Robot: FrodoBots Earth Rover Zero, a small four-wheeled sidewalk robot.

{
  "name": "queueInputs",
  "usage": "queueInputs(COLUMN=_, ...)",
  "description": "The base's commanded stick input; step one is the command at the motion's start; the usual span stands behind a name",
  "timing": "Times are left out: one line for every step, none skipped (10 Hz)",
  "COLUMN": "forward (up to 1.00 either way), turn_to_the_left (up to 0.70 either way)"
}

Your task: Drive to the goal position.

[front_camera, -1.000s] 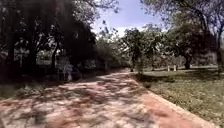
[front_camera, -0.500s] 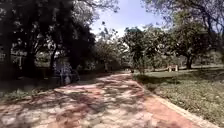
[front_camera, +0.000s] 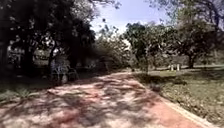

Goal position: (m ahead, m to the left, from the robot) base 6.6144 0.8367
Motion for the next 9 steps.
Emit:
queueInputs(forward=0.70, turn_to_the_left=0.00)
queueInputs(forward=0.70, turn_to_the_left=0.00)
queueInputs(forward=0.70, turn_to_the_left=0.00)
queueInputs(forward=0.70, turn_to_the_left=0.00)
queueInputs(forward=0.70, turn_to_the_left=0.00)
queueInputs(forward=0.70, turn_to_the_left=0.00)
queueInputs(forward=0.70, turn_to_the_left=0.00)
queueInputs(forward=0.70, turn_to_the_left=0.00)
queueInputs(forward=0.70, turn_to_the_left=0.00)
